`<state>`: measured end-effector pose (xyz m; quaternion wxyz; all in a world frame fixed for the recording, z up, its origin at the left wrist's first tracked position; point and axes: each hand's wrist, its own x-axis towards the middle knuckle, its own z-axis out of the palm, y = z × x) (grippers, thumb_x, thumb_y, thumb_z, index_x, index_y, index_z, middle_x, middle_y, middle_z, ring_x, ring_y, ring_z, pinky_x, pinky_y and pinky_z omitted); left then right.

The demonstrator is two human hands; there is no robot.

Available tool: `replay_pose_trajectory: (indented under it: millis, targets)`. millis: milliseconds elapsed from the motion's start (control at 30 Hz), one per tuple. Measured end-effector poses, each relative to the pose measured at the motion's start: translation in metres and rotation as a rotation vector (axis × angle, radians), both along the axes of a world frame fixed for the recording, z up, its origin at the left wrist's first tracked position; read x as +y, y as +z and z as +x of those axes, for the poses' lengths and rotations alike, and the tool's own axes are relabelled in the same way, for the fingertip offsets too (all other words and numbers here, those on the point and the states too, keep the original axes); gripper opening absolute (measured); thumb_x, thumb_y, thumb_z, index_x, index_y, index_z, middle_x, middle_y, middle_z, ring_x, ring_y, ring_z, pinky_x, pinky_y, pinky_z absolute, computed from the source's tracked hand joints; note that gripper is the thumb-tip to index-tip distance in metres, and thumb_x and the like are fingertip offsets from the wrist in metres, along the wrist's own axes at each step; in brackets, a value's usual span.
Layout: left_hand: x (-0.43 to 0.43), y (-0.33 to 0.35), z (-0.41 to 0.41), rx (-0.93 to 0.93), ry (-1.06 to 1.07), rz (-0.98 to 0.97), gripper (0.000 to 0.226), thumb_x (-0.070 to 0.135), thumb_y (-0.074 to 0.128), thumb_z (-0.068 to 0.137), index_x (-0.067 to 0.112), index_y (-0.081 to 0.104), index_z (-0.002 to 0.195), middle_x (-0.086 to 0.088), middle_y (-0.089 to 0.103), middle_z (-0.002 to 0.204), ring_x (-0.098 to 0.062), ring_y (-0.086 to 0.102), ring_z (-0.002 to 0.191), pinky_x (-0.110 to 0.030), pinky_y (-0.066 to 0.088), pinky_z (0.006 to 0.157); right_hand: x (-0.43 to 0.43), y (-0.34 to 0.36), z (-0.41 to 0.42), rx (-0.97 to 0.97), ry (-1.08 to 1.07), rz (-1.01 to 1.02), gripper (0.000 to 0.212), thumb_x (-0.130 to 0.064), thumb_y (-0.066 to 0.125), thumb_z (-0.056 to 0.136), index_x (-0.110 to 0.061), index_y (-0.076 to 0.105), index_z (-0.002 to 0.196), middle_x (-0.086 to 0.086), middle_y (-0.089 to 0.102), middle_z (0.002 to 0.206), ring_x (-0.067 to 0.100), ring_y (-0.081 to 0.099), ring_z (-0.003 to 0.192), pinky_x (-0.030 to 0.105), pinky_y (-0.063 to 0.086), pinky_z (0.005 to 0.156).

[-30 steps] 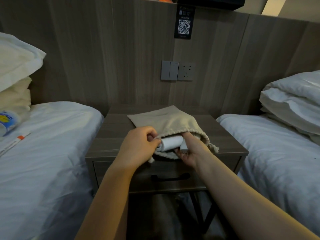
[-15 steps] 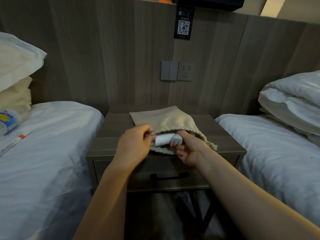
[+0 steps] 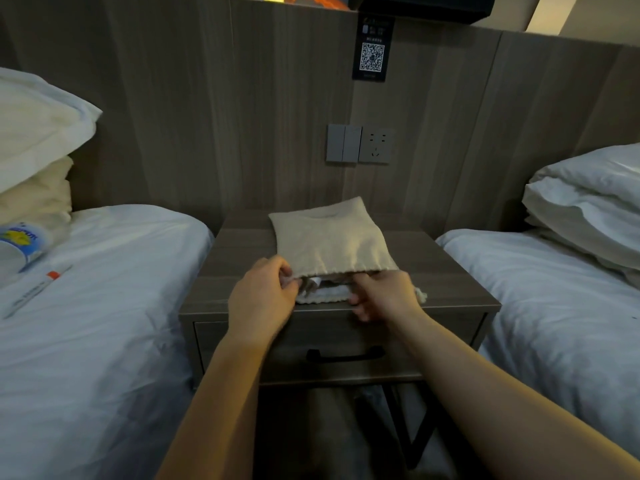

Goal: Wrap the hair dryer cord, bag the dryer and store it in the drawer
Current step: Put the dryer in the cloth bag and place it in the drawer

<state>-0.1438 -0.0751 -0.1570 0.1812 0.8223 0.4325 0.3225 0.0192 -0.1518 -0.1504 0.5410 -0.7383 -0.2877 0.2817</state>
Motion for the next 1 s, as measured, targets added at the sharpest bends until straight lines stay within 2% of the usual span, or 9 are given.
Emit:
replay_pose_trajectory:
  millis: [100, 200, 267, 333, 433, 700, 833, 933, 1000]
  targets:
    - [0.002, -0.003, -0.004, 0.015, -0.022, -0.073, 0.022, 0.041, 0.058, 0.086, 0.028, 0.051, 0.102, 0.007, 0.054, 0.095, -0.007, 0.053, 0.083, -0.030, 0.047, 0.073, -0.026, -0.005, 0.018, -0.664, -0.161, 0.053, 0.027, -0.028, 0.059, 0.086, -0.008, 0.063, 0.068, 0.003, 0.061, 0.064, 0.016, 0.056, 0.061, 0.030, 0.044, 0.056]
    - [-0.001, -0.002, -0.004, 0.007, -0.011, -0.087, 0.037, 0.055, 0.059, 0.080, 0.027, 0.050, 0.102, 0.007, 0.054, 0.099, -0.009, 0.053, 0.085, -0.033, 0.049, 0.074, -0.033, -0.001, 0.031, -0.940, -0.126, 0.124, 0.024, -0.032, 0.065, 0.082, -0.012, 0.060, 0.095, 0.000, 0.055, 0.099, 0.013, 0.049, 0.093, 0.023, 0.039, 0.077]
    - [-0.004, -0.001, -0.001, 0.060, 0.011, -0.087, 0.059, 0.070, 0.060, 0.069, 0.027, 0.047, 0.107, 0.008, 0.049, 0.103, -0.009, 0.053, 0.085, -0.033, 0.050, 0.073, -0.028, -0.002, 0.041, -0.898, 0.030, 0.005, 0.058, -0.039, 0.070, 0.077, -0.013, 0.049, 0.123, 0.005, 0.044, 0.125, 0.018, 0.040, 0.116, 0.026, 0.034, 0.094]
    - [-0.008, -0.001, 0.005, 0.085, 0.037, -0.084, 0.077, 0.077, 0.060, 0.061, 0.028, 0.041, 0.117, 0.007, 0.042, 0.111, -0.011, 0.052, 0.088, -0.034, 0.051, 0.073, -0.026, -0.002, 0.044, -0.791, 0.161, -0.085, 0.083, -0.047, 0.072, 0.071, -0.017, 0.033, 0.138, 0.006, 0.033, 0.140, 0.024, 0.034, 0.129, 0.034, 0.033, 0.104]
    - [-0.013, -0.006, 0.016, 0.074, 0.077, -0.011, 0.082, 0.070, 0.064, 0.064, 0.026, 0.035, 0.127, 0.003, 0.038, 0.123, -0.016, 0.053, 0.097, -0.033, 0.051, 0.075, -0.021, -0.006, 0.040, -0.753, 0.274, -0.174, 0.092, -0.049, 0.072, 0.072, -0.019, 0.022, 0.143, 0.009, 0.027, 0.147, 0.028, 0.040, 0.130, 0.039, 0.038, 0.105]
    - [-0.002, -0.015, 0.018, -0.227, 0.155, 0.001, 0.049, 0.032, 0.068, 0.082, 0.018, 0.048, 0.125, -0.004, 0.051, 0.121, -0.012, 0.050, 0.101, -0.023, 0.039, 0.084, -0.020, -0.007, 0.047, -0.855, 0.175, -0.285, 0.070, -0.032, 0.071, 0.077, -0.012, 0.040, 0.136, 0.011, 0.055, 0.131, 0.027, 0.051, 0.120, 0.035, 0.042, 0.097]
    - [0.007, -0.019, 0.013, -0.159, 0.157, -0.064, 0.053, 0.035, 0.071, 0.079, 0.017, 0.053, 0.125, -0.005, 0.059, 0.118, -0.020, 0.055, 0.108, -0.032, 0.043, 0.091, -0.022, -0.009, 0.042, -0.874, 0.068, -0.257, 0.050, -0.029, 0.070, 0.079, -0.011, 0.054, 0.123, 0.008, 0.065, 0.115, 0.025, 0.060, 0.107, 0.034, 0.048, 0.088]
    - [0.004, -0.017, 0.013, -0.245, 0.160, -0.088, 0.029, 0.030, 0.068, 0.082, 0.016, 0.063, 0.107, -0.001, 0.068, 0.100, -0.017, 0.061, 0.094, -0.026, 0.044, 0.077, -0.022, -0.012, 0.039, -0.865, 0.035, -0.231, 0.020, -0.025, 0.067, 0.082, -0.011, 0.065, 0.095, 0.006, 0.069, 0.093, 0.024, 0.064, 0.091, 0.035, 0.052, 0.078]
    - [-0.005, -0.011, 0.015, -0.328, 0.158, -0.085, 0.023, 0.030, 0.069, 0.082, 0.014, 0.067, 0.098, 0.001, 0.067, 0.087, -0.010, 0.059, 0.078, -0.019, 0.041, 0.064, -0.020, -0.011, 0.036, -0.777, 0.049, -0.186, 0.018, -0.026, 0.067, 0.082, -0.008, 0.067, 0.079, 0.007, 0.067, 0.078, 0.023, 0.063, 0.078, 0.034, 0.051, 0.067]
